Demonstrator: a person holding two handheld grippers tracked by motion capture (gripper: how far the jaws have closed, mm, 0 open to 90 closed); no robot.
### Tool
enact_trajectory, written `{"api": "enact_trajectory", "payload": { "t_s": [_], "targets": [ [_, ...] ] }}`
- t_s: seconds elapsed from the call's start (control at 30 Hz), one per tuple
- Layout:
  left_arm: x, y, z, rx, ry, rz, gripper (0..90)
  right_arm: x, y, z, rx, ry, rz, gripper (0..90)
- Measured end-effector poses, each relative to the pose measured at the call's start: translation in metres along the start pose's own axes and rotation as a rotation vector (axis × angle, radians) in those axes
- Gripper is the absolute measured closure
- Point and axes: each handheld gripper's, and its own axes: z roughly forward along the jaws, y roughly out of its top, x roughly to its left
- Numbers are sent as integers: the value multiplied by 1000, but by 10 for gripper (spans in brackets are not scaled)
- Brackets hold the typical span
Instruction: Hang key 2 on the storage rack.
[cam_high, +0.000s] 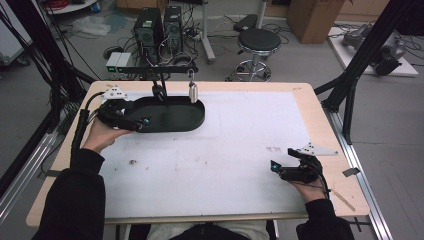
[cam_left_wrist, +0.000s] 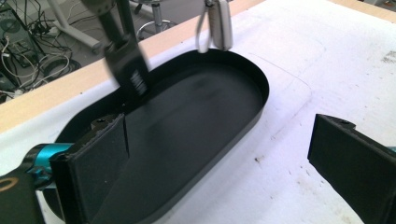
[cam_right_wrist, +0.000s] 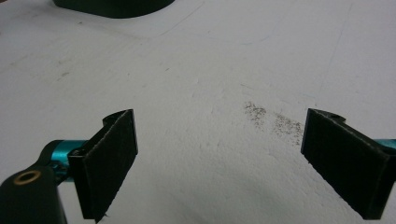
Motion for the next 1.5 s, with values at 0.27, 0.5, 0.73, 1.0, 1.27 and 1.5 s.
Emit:
{"api": "enact_trajectory", "payload": {
  "t_s": [0.27,0.5,0.73,1.0,1.27,1.5],
  "targets": [
    [-9,-20,-4,19,-1,-4,58,0,0,0,2,-2,4,101],
    [-18,-41,-6,59,-13,-12,58,-1,0,0,1,-1,-2,101],
    [-30,-53,-5,87,-36,7,58,1,0,2,7,0,-3,101],
    [-41,-71,-10,86,-41,5,58,1,-1,2,12,-1,-7,101],
    [-55,-94,-20,60,-47,-9,58,1,-1,2,11,0,-7,101],
    [-63,-115,-31,44,-50,-19,58,2,-1,2,15,-1,-5,101]
  ]
}}
